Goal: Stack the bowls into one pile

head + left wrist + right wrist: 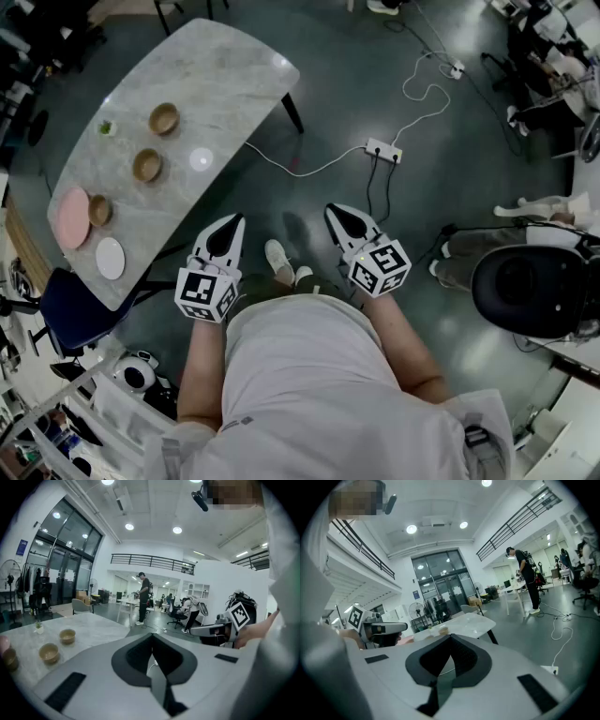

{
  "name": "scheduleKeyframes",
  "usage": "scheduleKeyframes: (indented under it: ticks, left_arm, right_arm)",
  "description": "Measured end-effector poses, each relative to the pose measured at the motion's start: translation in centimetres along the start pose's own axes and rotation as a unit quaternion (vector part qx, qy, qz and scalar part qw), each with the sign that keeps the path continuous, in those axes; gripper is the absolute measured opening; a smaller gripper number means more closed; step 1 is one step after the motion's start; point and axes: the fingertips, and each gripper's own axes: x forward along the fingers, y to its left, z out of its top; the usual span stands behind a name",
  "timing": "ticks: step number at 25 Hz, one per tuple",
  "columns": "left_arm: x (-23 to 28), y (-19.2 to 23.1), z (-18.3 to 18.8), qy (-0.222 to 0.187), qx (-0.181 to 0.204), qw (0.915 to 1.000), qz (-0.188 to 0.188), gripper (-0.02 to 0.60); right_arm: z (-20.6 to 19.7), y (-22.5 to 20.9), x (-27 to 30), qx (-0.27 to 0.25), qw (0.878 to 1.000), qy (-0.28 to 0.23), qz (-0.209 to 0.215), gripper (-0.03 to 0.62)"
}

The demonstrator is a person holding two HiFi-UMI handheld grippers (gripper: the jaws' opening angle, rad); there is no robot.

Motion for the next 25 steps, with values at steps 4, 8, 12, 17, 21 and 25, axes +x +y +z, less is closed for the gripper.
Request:
scheduleKeyframes:
  ticks: [4,8,12,17,21,25]
  left_arm:
    - [2.0,1.6,0.9,0.0,-0.003,1.0,-0.01,0.002]
    - [3.8,4.7,1.4,0.007,-0.001,0.9999,-0.009,0.002]
    - [5.0,8.9,1.8,0.01,-0.006,0.9999,-0.004,0.002]
    - [5.6,13.8,1.0,0.021,-0.02,0.9994,0.02,0.002]
    - [6.8,16.3,0.3,0.033,-0.029,0.9984,0.036,0.002]
    - [8.9,19.8,0.3,0.045,-0.042,0.9957,0.069,0.002]
  right_arm:
    - [1.5,-0.9,2.3,-0.006,1.0,0.001,-0.006,0.008]
    - [3.2,-1.7,5.3,-0.001,1.0,-0.004,-0.008,0.009]
    - [4.3,-2.7,9.2,0.003,1.0,0.0,-0.023,0.009]
    - [5.0,-3.0,14.2,-0.002,1.0,0.014,-0.027,0.009]
    - [5.3,-3.9,17.7,0.008,1.0,0.025,-0.012,0.009]
    - [6.0,-5.9,22.8,0.017,0.999,0.047,0.016,0.009]
